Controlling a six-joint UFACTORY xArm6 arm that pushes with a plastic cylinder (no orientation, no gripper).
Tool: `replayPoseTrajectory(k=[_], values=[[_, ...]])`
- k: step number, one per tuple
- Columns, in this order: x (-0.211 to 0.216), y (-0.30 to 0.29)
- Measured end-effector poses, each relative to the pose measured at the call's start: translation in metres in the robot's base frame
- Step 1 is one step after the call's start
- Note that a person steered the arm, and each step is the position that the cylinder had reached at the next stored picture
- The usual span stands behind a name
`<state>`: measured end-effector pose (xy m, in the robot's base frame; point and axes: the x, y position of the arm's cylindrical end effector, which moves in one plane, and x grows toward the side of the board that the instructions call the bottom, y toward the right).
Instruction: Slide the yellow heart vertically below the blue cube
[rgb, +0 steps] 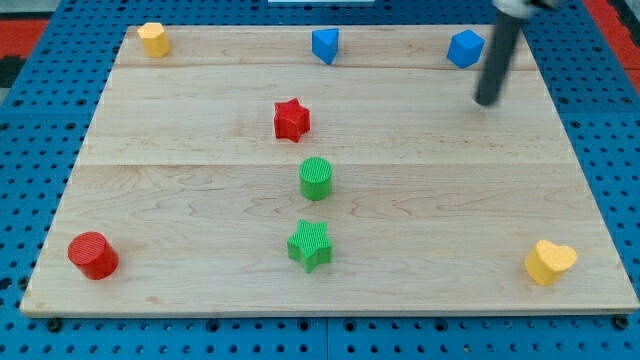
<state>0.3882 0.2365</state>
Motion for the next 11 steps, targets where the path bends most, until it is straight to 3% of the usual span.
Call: replayPoseTrajectory(k=[1,2,3,5,8,11], values=[[0.113,0.051],[0.209,0.050],[0.216,0.002],[0.093,-0.121],[0.007,-0.122],[0.016,-0.044]])
